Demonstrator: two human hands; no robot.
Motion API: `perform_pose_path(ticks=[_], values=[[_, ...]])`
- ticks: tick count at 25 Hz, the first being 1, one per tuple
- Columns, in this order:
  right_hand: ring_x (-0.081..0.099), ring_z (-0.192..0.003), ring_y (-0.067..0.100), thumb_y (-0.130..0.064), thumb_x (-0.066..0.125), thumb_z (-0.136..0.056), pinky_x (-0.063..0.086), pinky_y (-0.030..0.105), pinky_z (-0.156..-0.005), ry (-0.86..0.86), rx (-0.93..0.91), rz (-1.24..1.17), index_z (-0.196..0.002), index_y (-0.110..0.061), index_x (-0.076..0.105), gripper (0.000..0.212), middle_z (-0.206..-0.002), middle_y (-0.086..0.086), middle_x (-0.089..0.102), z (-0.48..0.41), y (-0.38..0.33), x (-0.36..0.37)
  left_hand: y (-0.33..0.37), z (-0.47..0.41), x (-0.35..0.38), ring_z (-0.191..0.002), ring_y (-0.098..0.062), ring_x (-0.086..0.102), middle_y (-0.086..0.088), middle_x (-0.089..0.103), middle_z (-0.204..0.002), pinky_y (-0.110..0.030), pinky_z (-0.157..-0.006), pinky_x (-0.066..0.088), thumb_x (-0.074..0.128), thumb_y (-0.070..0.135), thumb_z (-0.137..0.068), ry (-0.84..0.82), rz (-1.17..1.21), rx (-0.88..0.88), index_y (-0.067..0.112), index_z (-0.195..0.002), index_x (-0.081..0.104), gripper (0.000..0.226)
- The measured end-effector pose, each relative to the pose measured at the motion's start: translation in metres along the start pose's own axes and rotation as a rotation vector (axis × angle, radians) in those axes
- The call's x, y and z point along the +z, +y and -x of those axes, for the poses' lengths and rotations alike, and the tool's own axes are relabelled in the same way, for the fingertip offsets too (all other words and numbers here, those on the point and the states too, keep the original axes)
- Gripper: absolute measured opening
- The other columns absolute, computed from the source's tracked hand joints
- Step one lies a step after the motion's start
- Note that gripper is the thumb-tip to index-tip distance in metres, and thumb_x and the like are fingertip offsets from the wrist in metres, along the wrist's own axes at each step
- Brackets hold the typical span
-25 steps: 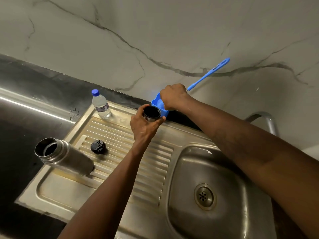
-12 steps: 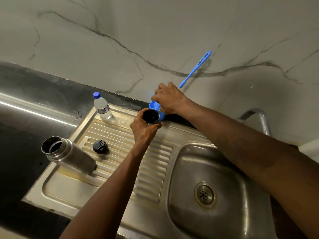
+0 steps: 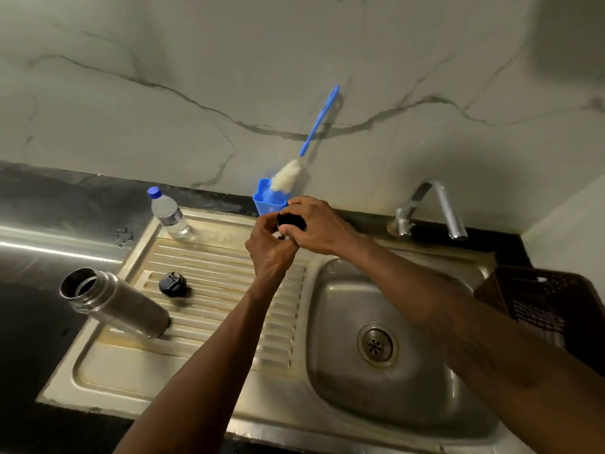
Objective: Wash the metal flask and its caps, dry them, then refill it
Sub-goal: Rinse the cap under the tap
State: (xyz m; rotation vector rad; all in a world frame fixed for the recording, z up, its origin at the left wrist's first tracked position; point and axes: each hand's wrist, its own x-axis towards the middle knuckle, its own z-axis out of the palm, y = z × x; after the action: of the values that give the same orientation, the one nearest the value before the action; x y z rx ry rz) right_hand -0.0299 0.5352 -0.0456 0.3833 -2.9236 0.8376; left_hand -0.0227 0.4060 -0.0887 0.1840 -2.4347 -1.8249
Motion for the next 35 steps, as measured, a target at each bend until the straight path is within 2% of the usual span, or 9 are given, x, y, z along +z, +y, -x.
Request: perform_pose_path(ticks=[5, 9, 12, 17, 22, 25, 28, 31, 35], values=[[0.066, -0.094, 0.01, -0.048, 0.085, -0.074, 0.056, 0.032, -0.088, 0.168, 0.204, -0.115, -0.115, -0.023, 0.068, 0.051, -0.105, -0.005, 0.071, 0.069, 0.04, -0.002, -0.01, 0.044, 0.038, -0.09, 0.001, 0.069, 0.01, 0.074, -0.102, 0.0, -0.074, 0.045, 0.089, 0.011, -0.072, -0.229, -0.038, 0.05, 0.021, -0.12, 0.069, 0.052], [0.066, -0.094, 0.012, -0.049, 0.083, -0.073, 0.059, 0.033, -0.084, 0.292, 0.435, -0.041, -0.112, -0.027, 0.069, 0.048, -0.104, -0.004, 0.072, 0.126, 0.082, -0.012, -0.018, 0.056, 0.081, -0.104, -0.013, 0.074, -0.001, 0.077, -0.115, -0.025, -0.095, 0.058, 0.092, 0.012, -0.074, -0.595, -0.232, 0.048, 0.016, -0.134, 0.064, 0.066], [0.067, -0.091, 0.011, -0.053, 0.085, -0.07, 0.058, 0.029, -0.081, 0.402, 0.538, -0.009, -0.109, -0.025, 0.072, 0.049, -0.102, -0.005, 0.073, 0.16, 0.108, -0.018, -0.01, 0.053, 0.117, -0.094, -0.019, 0.074, -0.01, 0.079, -0.095, -0.039, -0.1, 0.055, 0.075, 0.015, -0.093, -0.463, -0.318, 0.073, 0.01, -0.102, 0.08, 0.011], [0.067, -0.081, 0.014, -0.052, 0.086, -0.067, 0.058, 0.032, -0.072, 0.409, 0.646, 0.011, -0.093, -0.022, 0.076, 0.041, -0.092, -0.004, 0.072, 0.19, 0.14, -0.023, 0.031, 0.062, 0.188, -0.049, -0.01, 0.05, 0.004, 0.052, -0.047, -0.028, -0.062, 0.04, 0.063, 0.054, -0.1, -0.439, -0.309, 0.152, 0.019, -0.05, 0.054, 0.062], [0.064, -0.077, 0.013, -0.043, 0.085, -0.071, 0.056, 0.032, -0.068, 0.431, 0.617, -0.037, -0.085, -0.017, 0.076, 0.031, -0.091, -0.002, 0.069, 0.203, 0.153, -0.024, 0.034, 0.065, 0.24, -0.072, -0.026, 0.066, -0.006, 0.071, -0.067, -0.033, -0.075, 0.053, 0.071, 0.035, -0.092, -0.386, -0.311, 0.147, 0.015, -0.073, 0.078, 0.029], [0.064, -0.078, 0.013, -0.044, 0.085, -0.072, 0.056, 0.031, -0.07, 0.434, 0.629, -0.063, -0.087, -0.015, 0.076, 0.034, -0.092, -0.001, 0.069, 0.207, 0.159, -0.018, 0.027, 0.064, 0.243, -0.054, -0.018, 0.054, -0.001, 0.059, -0.054, -0.031, -0.065, 0.046, 0.066, 0.025, -0.095, -0.355, -0.31, 0.179, 0.014, -0.061, 0.066, 0.035], [0.066, -0.082, 0.012, -0.045, 0.086, -0.073, 0.055, 0.029, -0.075, 0.415, 0.653, -0.091, -0.087, -0.018, 0.077, 0.032, -0.097, -0.002, 0.07, 0.209, 0.163, -0.011, 0.019, 0.062, 0.243, -0.05, -0.012, 0.046, 0.007, 0.051, -0.05, -0.022, -0.066, 0.03, 0.065, 0.029, -0.1, -0.336, -0.31, 0.188, 0.013, -0.062, 0.064, 0.041], [0.067, -0.086, 0.012, -0.044, 0.087, -0.073, 0.054, 0.026, -0.078, 0.378, 0.656, -0.121, -0.084, -0.023, 0.077, 0.026, -0.099, -0.004, 0.07, 0.21, 0.163, -0.01, 0.016, 0.058, 0.241, -0.061, -0.02, 0.06, 0.002, 0.062, -0.058, -0.028, -0.073, 0.042, 0.068, 0.036, -0.099, -0.34, -0.311, 0.199, 0.013, -0.071, 0.075, 0.037], [0.068, -0.09, 0.013, -0.048, 0.074, -0.086, 0.057, 0.03, -0.082, 0.374, 0.645, -0.138, -0.1, -0.018, 0.079, 0.033, -0.106, -0.001, 0.071, 0.209, 0.162, -0.007, 0.016, 0.071, 0.237, -0.068, -0.007, 0.064, 0.007, 0.067, -0.07, -0.023, -0.077, 0.05, 0.067, 0.05, -0.098, -0.397, -0.281, 0.002, 0.018, -0.085, 0.076, 0.036]])
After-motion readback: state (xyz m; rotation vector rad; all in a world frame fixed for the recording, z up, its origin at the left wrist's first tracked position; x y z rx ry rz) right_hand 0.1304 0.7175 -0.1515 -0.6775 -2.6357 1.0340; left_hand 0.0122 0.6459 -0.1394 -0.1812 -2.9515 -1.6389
